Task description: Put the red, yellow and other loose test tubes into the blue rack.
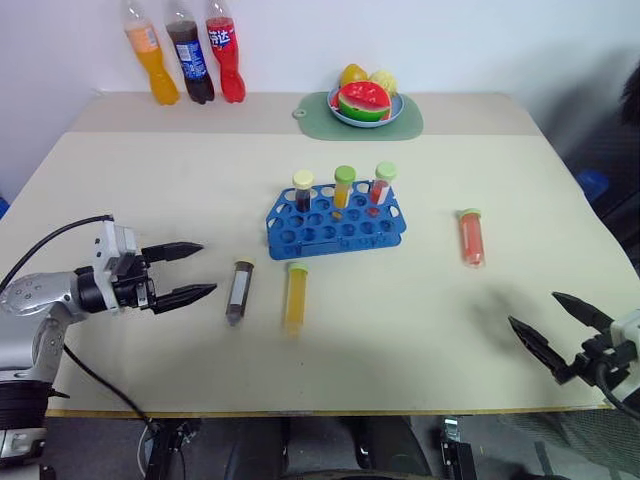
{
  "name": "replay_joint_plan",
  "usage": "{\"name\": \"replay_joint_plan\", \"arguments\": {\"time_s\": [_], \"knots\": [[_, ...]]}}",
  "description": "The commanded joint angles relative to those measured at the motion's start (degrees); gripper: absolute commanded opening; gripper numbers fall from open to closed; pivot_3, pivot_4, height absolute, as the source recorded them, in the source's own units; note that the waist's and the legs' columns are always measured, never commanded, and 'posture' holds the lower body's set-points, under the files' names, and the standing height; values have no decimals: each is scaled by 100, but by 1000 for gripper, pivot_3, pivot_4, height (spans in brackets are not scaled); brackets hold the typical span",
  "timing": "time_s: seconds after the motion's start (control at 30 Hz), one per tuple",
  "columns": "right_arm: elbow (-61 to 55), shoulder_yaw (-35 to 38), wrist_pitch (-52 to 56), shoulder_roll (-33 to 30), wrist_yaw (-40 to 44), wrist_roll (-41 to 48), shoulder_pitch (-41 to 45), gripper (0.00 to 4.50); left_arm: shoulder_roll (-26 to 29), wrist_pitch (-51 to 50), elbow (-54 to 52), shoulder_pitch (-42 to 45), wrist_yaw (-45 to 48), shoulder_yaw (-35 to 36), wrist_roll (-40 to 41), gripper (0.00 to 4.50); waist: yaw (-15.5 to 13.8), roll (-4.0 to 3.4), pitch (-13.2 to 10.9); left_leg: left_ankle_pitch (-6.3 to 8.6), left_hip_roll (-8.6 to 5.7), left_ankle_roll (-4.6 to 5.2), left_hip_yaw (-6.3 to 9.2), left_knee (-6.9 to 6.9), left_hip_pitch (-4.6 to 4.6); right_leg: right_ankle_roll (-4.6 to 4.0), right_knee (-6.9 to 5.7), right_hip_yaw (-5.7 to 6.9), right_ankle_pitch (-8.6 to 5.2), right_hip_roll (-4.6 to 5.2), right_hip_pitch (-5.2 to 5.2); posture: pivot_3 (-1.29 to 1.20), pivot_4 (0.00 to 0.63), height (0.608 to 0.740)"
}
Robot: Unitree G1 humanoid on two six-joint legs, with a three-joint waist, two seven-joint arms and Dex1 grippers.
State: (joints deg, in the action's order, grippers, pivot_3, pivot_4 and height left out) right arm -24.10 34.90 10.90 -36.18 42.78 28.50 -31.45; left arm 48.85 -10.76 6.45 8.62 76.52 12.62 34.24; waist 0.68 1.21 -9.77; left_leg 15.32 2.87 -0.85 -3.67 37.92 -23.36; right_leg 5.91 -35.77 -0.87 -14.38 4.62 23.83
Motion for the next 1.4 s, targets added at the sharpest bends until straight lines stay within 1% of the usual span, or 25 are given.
{"name": "replay_joint_plan", "arguments": {"time_s": [0.03,0.2,0.37,0.5,0.6,0.67,0.8,0.83,0.9,0.97,1.0,1.13,1.2,1.4], "knots": [[-168,247,-13,-39,71,118,-1,4256,99,39,-181,3,101,70,-68,4280,-2,0,0,0,0,0,0,0,-1,0,0,0,0,2,2,0,150,740],[-91,227,-54,20,105,86,23,4256,-10,-181,-307,99,11,104,66,4280,-4,0,0,0,-3,1,-1,-1,-5,0,0,0,0,2,6,0,150,740],[-52,151,-69,99,47,75,152,4256,-111,-97,-378,296,110,55,71,4280,-4,0,0,0,-7,1,-2,-1,-5,0,0,0,0,0,6,0,150,740],[38,88,-102,124,37,31,340,4256,-144,-321,-564,464,263,-15,245,4280,-4,0,0,0,-10,1,-6,-1,-5,0,0,-1,0,-2,5,0,150,740],[42,-58,439,-133,-113,129,755,4256,-194,-474,-765,697,367,-183,312,4280,-3,1,0,0,-11,2,-19,0,-5,1,-3,-1,0,-3,5,0,150,740],[144,-159,1079,-407,-377,240,1343,4256,-257,-486,-968,826,473,-388,268,4280,17,-1,-1,-1,-12,2,-26,5,-2,0,-7,-7,1,-2,5,0,150,740],[667,-411,3125,-933,-1296,770,3089,4256,-470,-373,-1220,1134,521,-785,74,4280,32,-1,-1,-1,-14,2,-38,9,0,-1,-15,-18,3,-3,10,0,150,740],[750,-461,3443,-994,-1399,829,3357,4256,-500,-370,-1245,1178,518,-832,63,4280,18,-1,-1,-1,-14,3,-38,9,-2,-1,-18,-18,3,-4,14,0,150,740],[1040,-824,4273,-1285,-1584,749,3947,4256,-553,-511,-1344,1307,482,-895,167,4280,-2,0,-1,-1,-12,4,-34,6,-9,-1,-24,-18,3,-13,26,0,150,740],[1581,-1282,5066,-1549,-1716,608,4722,4256,-592,-621,-1409,1443,475,-955,244,4280,-6,0,-2,0,-12,7,-29,3,-18,-1,-28,-17,3,-17,34,0,150,740],[1803,-1462,5294,-1637,-1700,567,5029,4256,-602,-643,-1413,1481,484,-974,253,4280,-1,-2,-3,0,-13,7,-29,3,-22,-1,-28,-17,3,-17,38,0,150,740],[2628,-2217,5928,-1865,-1386,472,6192,4256,-634,-637,-1360,1544,556,-1053,183,4280,15,-4,-4,4,-14,14,-41,8,-28,1,-26,-25,3,-16,48,0,150,740],[3215,-2636,6035,-1825,-1253,296,6855,4256,-650,-672,-1435,1488,555,-1084,203,4280,39,-5,-5,4,-14,15,-43,8,-29,2,-26,-26,4,-17,50,0,150,740],[5118,-3601,5634,-1511,-734,-418,8236,4256,-606,-834,-1740,1255,457,-1030,302,4280,33,-6,-6,5,-11,17,-51,7,-34,4,-28,-30,4,-18,61,0,150,740]]}}
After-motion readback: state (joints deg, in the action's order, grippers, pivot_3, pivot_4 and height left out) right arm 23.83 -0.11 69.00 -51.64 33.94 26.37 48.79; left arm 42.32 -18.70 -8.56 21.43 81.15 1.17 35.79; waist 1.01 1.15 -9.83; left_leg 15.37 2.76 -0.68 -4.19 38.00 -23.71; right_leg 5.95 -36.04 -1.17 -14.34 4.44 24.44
